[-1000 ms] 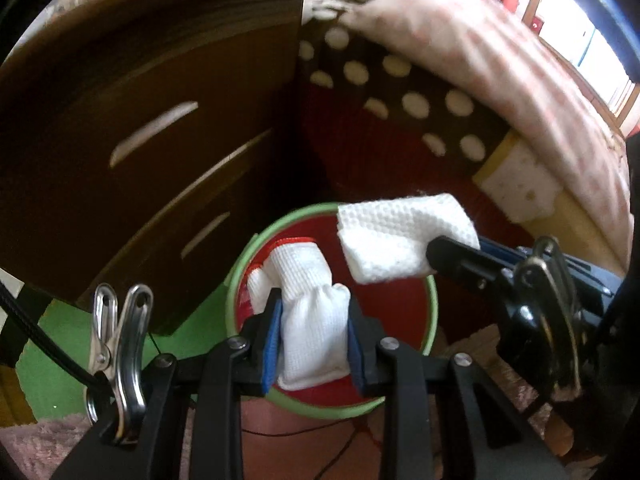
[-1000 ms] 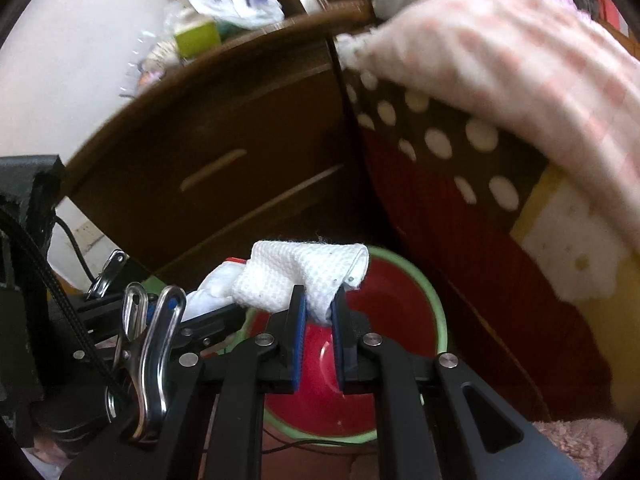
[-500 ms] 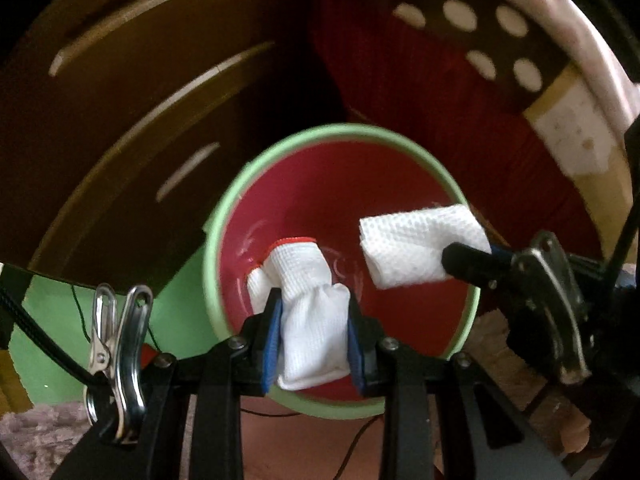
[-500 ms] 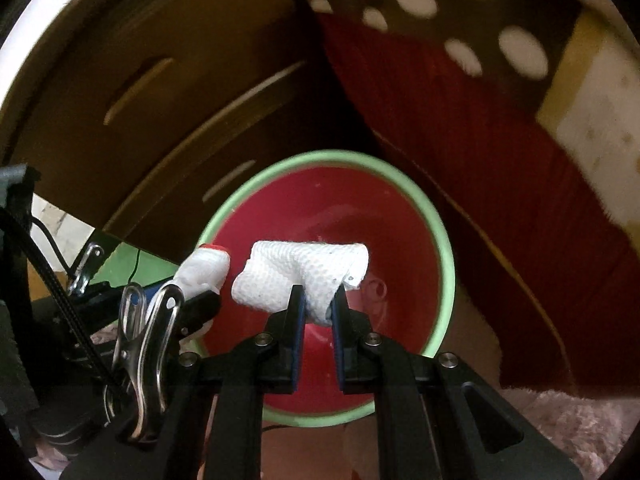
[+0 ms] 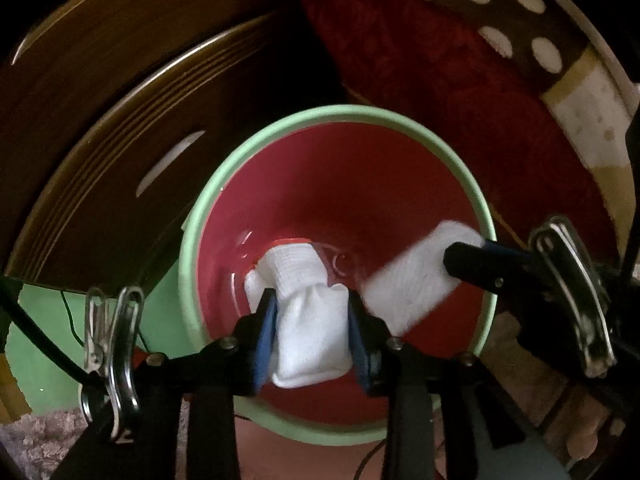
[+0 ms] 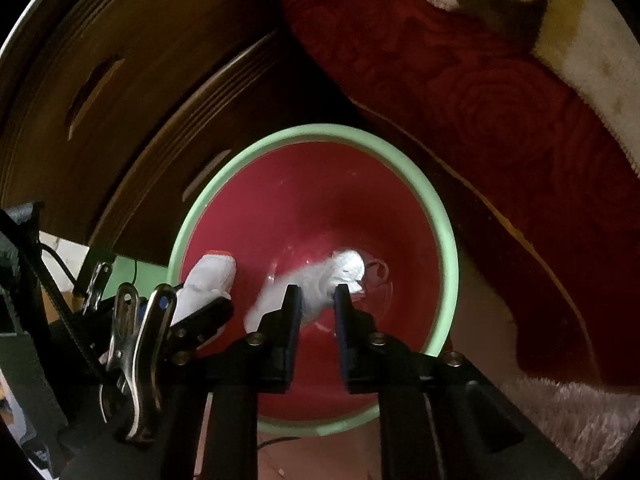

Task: Collect trash
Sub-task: 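Open both tools to drop the glove and cloth into the bucket, then raise both tools from the bucket up toward the nightstand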

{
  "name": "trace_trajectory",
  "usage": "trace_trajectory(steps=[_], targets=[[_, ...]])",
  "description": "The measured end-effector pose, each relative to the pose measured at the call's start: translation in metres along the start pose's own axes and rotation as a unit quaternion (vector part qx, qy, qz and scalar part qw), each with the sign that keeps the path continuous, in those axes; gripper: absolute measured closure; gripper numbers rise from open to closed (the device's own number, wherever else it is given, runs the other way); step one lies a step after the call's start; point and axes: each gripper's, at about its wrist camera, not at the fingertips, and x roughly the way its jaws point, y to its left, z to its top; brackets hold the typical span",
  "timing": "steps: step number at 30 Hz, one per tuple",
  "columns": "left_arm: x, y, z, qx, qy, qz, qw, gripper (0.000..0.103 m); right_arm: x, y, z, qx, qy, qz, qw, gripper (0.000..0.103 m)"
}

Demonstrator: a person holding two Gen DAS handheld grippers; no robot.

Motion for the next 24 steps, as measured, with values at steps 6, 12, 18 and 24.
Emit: trace_trajectory(steps=[6, 12, 18, 24], targets=[[-0.003, 0.001, 0.001, -0.009, -0.008, -0.004, 0.9999, 0.055, -0.001, 0.001, 0.004, 0.007, -0.015, 0.001, 1.000, 0.076], [-0.011, 0.001, 0.003, -0.018, -0.006, -0.001, 0.9998, 0.055, -0.007, 0.005, 0.006, -0.005, -0.029, 0.004, 1.000, 0.071], [-0.019, -0.001, 0.009, -0.017, -0.023, 0.005, 0.9996, 0.055, -0.016, 0.010, 0.005, -0.021, -0.041, 0.009, 0.999, 0.070], [-0.030, 0.001, 0.008, -0.020, -0.033, 0.010, 0.9992, 0.055, -0.027, 0.013, -0.001, -0.040, -0.056, 0.016, 0.997, 0.069]])
